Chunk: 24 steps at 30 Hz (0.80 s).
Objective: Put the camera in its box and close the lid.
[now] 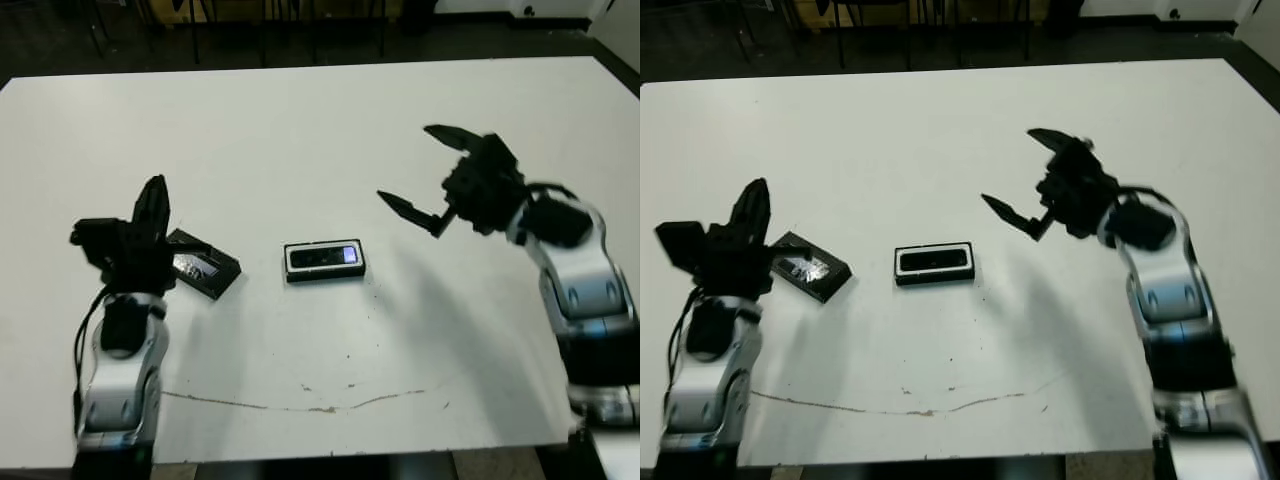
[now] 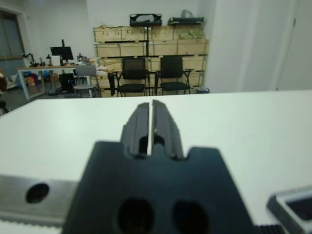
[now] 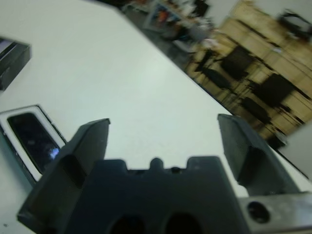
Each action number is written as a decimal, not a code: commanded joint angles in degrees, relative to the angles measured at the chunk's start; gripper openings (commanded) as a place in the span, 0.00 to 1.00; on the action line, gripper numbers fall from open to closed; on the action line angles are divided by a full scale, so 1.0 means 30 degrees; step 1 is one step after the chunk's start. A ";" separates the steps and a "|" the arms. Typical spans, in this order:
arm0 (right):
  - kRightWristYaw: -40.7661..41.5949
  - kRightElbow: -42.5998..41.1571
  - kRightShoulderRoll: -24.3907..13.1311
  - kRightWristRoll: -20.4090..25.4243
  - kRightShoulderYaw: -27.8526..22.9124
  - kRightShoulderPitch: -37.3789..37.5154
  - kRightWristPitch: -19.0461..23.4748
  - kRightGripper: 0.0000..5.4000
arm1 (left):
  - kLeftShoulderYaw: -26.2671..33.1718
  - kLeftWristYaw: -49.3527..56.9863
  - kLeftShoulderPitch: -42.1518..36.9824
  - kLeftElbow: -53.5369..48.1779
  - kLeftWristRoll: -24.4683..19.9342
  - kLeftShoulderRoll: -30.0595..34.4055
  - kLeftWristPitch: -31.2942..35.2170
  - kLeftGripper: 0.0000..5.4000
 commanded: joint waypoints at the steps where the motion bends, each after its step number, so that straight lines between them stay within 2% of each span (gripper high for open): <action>1: -0.0357 -0.0859 -0.0320 0.0613 -0.0682 0.1870 -0.0284 0.71 | 0.1181 -0.1125 0.2246 -0.3076 -0.1259 0.1448 0.2220 0.00; 5: -0.0577 -0.1639 -0.0415 0.1584 -0.1368 0.3075 0.0197 0.57 | 0.3836 -0.2939 0.4598 -0.6291 -0.3551 0.3612 0.4369 0.00; 8: -0.0818 -0.1715 -0.0391 0.1984 -0.1524 0.3353 0.0341 0.47 | 0.5957 -0.3933 0.5702 -0.7998 -0.6111 0.5270 0.6916 0.00; 12: -0.1435 -0.2195 -0.0341 0.2134 -0.1473 0.3387 0.0808 0.33 | 0.8042 -0.6326 0.6270 -0.7829 -0.8318 0.8770 0.9766 0.00; 13: -0.1524 -0.2294 -0.0379 0.2119 -0.1443 0.3369 0.0805 0.30 | 0.8166 -0.7070 0.6205 -0.7344 -0.8439 0.9923 1.0492 0.00; 15: -0.1603 -0.2475 -0.0437 0.2240 -0.1455 0.3357 0.0870 0.23 | 0.7641 -0.8966 0.6032 -0.5897 -0.7493 1.2331 1.0636 0.00; 18: -0.1693 -0.2592 -0.0370 0.2717 -0.1609 0.3368 0.1018 0.12 | 0.5809 -1.1022 0.5046 -0.3230 -0.6163 1.4734 1.0351 0.00; 21: -0.1703 -0.2490 -0.0492 0.2878 -0.1663 0.3310 0.0816 0.02 | 0.3647 -1.2014 0.3496 -0.0981 -0.4898 1.5653 0.9798 0.00; 24: -0.1598 -0.2303 -0.0571 0.3052 -0.1772 0.3238 0.0553 0.00 | 0.1571 -1.2425 0.1732 0.0244 -0.4058 1.6027 1.0454 0.00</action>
